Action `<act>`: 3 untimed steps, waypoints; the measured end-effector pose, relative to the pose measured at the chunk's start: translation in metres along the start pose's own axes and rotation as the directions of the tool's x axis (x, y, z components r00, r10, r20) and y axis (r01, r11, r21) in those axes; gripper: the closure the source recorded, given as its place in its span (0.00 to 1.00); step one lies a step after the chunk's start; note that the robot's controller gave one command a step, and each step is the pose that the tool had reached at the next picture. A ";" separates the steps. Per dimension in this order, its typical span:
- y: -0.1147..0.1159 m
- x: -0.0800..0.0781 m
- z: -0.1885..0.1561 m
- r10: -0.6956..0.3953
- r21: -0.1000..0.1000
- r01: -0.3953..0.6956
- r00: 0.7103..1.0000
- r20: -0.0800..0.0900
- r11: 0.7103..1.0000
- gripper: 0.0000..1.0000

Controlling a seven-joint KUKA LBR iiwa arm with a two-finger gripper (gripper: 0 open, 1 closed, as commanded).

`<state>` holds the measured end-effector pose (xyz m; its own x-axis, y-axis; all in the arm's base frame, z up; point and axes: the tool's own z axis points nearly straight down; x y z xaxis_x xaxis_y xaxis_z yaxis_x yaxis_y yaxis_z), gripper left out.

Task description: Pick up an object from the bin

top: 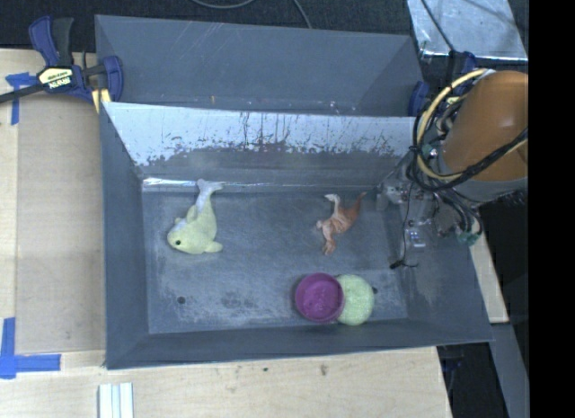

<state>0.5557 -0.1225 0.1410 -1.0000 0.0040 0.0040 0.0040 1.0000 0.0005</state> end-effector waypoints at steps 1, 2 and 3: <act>0.001 -0.002 -0.005 -0.004 0.001 0.004 1.000 0.008 1.000 0.00; 0.013 -0.045 0.043 -0.207 0.008 0.207 0.978 0.018 0.978 0.00; 0.015 0.012 0.035 -0.330 0.001 0.330 0.944 0.004 0.944 0.00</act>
Offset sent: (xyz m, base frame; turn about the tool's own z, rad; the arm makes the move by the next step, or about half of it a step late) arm 0.0565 0.0193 -0.0710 -0.2895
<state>0.5439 -0.1076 0.1063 -0.9455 -0.3257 -0.0001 -0.3257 0.9455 0.0007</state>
